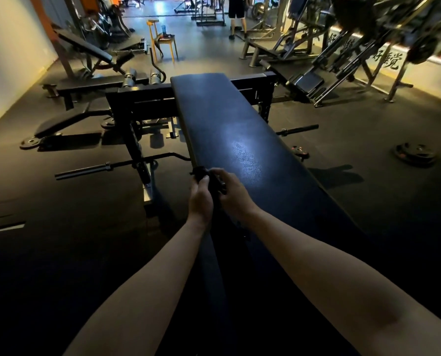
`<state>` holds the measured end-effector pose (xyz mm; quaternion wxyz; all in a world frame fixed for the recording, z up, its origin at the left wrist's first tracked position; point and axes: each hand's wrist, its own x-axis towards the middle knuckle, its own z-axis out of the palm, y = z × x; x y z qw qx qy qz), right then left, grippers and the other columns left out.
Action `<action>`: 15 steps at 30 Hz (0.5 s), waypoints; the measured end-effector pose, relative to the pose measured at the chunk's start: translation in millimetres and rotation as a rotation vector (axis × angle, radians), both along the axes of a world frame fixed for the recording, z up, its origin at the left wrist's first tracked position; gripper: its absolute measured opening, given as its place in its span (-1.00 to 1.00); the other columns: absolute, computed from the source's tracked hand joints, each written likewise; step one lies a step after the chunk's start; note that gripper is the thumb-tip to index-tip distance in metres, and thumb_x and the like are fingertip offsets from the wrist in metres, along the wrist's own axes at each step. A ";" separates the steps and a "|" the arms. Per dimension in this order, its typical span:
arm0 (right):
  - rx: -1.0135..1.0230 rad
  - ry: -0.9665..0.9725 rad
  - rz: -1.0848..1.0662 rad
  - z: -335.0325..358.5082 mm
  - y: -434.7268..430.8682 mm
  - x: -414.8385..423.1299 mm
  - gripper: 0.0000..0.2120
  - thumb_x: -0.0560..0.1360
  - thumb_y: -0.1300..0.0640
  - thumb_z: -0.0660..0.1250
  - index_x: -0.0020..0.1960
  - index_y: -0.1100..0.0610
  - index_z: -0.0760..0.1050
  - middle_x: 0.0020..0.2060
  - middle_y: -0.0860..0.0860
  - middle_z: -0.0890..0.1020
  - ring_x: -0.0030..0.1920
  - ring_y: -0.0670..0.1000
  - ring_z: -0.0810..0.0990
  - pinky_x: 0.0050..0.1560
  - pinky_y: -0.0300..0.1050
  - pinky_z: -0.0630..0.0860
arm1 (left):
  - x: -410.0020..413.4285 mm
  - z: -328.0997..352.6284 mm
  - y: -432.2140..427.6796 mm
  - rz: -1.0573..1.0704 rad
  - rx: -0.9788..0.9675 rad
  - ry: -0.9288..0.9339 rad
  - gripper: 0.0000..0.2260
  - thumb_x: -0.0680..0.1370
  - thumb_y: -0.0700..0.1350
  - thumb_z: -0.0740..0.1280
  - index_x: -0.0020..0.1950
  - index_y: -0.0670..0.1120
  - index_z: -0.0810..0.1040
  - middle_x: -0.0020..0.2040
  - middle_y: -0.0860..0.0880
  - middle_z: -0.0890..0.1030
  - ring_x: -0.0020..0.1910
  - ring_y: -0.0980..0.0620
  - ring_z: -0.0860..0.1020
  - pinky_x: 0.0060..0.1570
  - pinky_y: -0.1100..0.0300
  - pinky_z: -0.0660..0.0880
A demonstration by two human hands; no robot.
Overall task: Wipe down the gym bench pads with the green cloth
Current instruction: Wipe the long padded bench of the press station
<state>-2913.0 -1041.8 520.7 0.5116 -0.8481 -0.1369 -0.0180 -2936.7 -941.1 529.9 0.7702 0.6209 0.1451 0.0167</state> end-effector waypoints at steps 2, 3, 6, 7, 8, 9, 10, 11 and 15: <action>-0.175 -0.032 -0.121 -1.1 -6.6 12.2 -0.57 0.40 0.36 0.28 0.20 0.07 0.61 0.04 0.12 0.56 0.07 0.13 0.57 0.11 -0.18 0.46 | 14.8 -12.2 1.3 -0.014 0.229 0.030 -0.50 0.52 0.06 0.25 0.46 0.00 0.38 0.35 -0.15 0.54 0.32 -0.17 0.51 0.40 -0.17 0.37; -0.242 -0.074 -0.214 -4.2 -13.0 18.8 -0.61 0.40 0.36 0.27 0.14 0.10 0.65 0.01 0.14 0.58 0.05 0.17 0.57 0.08 -0.13 0.47 | 21.9 -19.3 1.8 -0.011 0.349 0.042 -0.49 0.54 -0.02 0.25 0.50 -0.02 0.35 0.40 -0.14 0.50 0.36 -0.17 0.47 0.44 -0.13 0.33; -0.371 -0.130 -0.401 -17.8 -38.6 34.1 -0.65 0.42 0.23 0.28 0.14 0.08 0.66 0.03 0.17 0.61 0.06 0.24 0.55 0.14 0.03 0.49 | 37.1 -31.7 0.0 -0.147 0.729 -0.008 -0.55 0.53 -0.12 0.25 0.42 -0.19 0.47 0.41 -0.20 0.47 0.42 -0.23 0.38 0.47 -0.05 0.26; -0.420 -0.100 -0.339 -21.7 -43.1 34.1 -0.62 0.42 0.17 0.30 0.22 0.06 0.63 0.09 0.16 0.60 0.11 0.24 0.54 0.20 0.04 0.46 | 37.7 -35.1 -2.5 -0.223 0.862 0.004 -0.59 0.54 -0.08 0.23 0.35 -0.20 0.51 0.40 -0.20 0.46 0.43 -0.25 0.34 0.46 -0.03 0.24; -0.488 -0.071 -0.241 -25.4 -45.3 34.9 -0.57 0.44 0.11 0.31 0.31 0.01 0.57 0.18 0.14 0.57 0.20 0.23 0.49 0.28 0.04 0.41 | 40.0 -37.1 -6.7 -0.293 0.973 0.053 -0.62 0.55 -0.05 0.23 0.32 -0.17 0.52 0.43 -0.19 0.42 0.47 -0.23 0.26 0.47 -0.02 0.18; -0.572 -0.049 -0.154 -28.3 -46.5 35.3 -0.53 0.47 0.06 0.33 0.38 -0.04 0.50 0.27 0.11 0.52 0.28 0.21 0.42 0.35 0.04 0.33 | 41.1 -37.1 -11.2 -0.337 1.064 0.108 -0.64 0.58 -0.03 0.22 0.34 -0.12 0.49 0.47 -0.16 0.35 0.50 -0.20 0.17 0.49 -0.02 0.10; -0.634 -0.043 -0.099 -30.5 -48.7 36.3 -0.52 0.50 0.05 0.33 0.42 -0.10 0.45 0.32 0.09 0.47 0.31 0.20 0.35 0.38 0.05 0.28 | 43.0 -38.5 -16.5 -0.350 1.146 0.142 -0.63 0.59 -0.01 0.21 0.37 -0.08 0.46 0.51 -0.15 0.30 0.52 -0.18 0.10 0.50 -0.05 0.03; -0.652 -0.063 -0.077 -31.6 -51.9 39.0 -0.53 0.52 0.06 0.32 0.42 -0.12 0.45 0.30 0.08 0.46 0.28 0.21 0.34 0.37 0.07 0.29 | 44.2 -37.7 -22.1 -0.348 1.213 0.157 -0.62 0.59 0.01 0.20 0.40 -0.05 0.43 0.52 -0.14 0.26 0.53 -0.17 0.06 0.50 -0.09 -0.01; -0.596 -0.096 -0.107 -29.2 -76.0 53.2 -0.57 0.53 0.13 0.28 0.37 -0.12 0.51 0.07 0.13 0.46 0.09 0.21 0.38 0.24 0.05 0.40 | 56.6 -32.7 -47.9 -0.378 1.309 0.136 -0.51 0.58 0.07 0.19 0.49 -0.03 0.33 0.60 -0.10 0.14 0.55 -0.15 0.00 0.49 -0.20 -0.07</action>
